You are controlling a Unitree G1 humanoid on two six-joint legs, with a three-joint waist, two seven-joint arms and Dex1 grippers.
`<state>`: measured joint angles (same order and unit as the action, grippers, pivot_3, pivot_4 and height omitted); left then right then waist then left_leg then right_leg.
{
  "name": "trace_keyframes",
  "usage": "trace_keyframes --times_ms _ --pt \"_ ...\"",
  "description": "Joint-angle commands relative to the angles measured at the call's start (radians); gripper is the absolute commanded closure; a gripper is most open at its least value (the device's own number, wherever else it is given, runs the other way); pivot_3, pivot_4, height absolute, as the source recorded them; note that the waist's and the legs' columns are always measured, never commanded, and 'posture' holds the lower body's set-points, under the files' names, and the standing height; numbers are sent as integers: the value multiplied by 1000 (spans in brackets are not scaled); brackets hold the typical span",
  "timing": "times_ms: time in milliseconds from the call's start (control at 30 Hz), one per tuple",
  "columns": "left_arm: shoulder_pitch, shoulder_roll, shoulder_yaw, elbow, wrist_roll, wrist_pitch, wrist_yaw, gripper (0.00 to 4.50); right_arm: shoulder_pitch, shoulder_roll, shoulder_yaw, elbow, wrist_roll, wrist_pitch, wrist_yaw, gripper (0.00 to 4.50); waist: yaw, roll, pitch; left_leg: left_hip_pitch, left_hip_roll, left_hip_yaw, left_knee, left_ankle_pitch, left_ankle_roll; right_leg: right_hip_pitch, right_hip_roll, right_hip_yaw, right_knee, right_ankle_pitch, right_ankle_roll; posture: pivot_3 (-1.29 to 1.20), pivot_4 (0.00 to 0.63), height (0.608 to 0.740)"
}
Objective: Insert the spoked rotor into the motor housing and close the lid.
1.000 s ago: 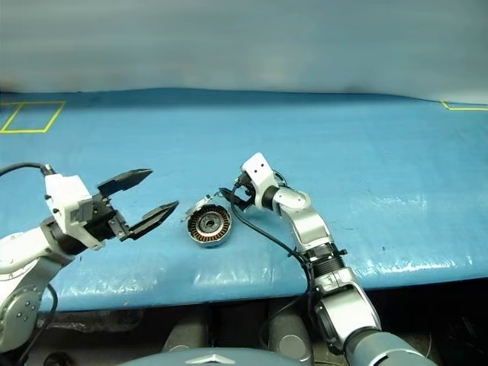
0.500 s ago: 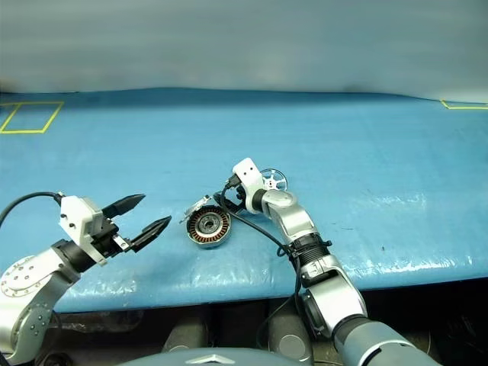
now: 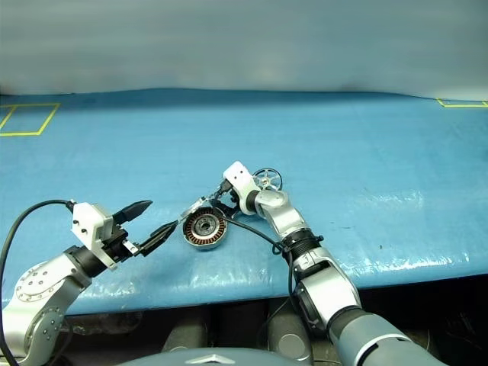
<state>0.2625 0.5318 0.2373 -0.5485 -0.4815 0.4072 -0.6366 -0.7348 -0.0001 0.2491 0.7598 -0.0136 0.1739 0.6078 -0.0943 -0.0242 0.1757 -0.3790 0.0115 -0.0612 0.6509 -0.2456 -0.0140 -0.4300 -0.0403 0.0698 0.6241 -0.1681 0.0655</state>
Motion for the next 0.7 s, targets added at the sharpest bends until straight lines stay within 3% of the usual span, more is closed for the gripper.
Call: trace_keyframes --times_ms 33,333,567,700 --pt "0 -1 -2 -4 5 -15 5 88 -14 15 15 37 -24 -28 3 977 0 0 0 0 0 0 0 0 0 0 0 0 0 0 0 0 150 740" --pt "-8 1 -12 10 18 -27 8 88 2 9 10 18 -45 4 -14 3830 0 0 0 0 0 0 0 0 0 0 0 0 0 0 0 0 150 740" --pt "-34 3 -41 32 23 -32 -8 88 64 -12 3 -138 -36 54 -27 3831 5 0 0 0 0 -1 0 0 0 0 0 0 0 0 0 0 150 740" --pt "-61 -9 -89 55 28 -43 -28 88 125 -42 -27 -358 -10 111 -47 3831 9 0 0 0 0 -1 0 0 0 0 0 0 -1 0 0 0 150 740"
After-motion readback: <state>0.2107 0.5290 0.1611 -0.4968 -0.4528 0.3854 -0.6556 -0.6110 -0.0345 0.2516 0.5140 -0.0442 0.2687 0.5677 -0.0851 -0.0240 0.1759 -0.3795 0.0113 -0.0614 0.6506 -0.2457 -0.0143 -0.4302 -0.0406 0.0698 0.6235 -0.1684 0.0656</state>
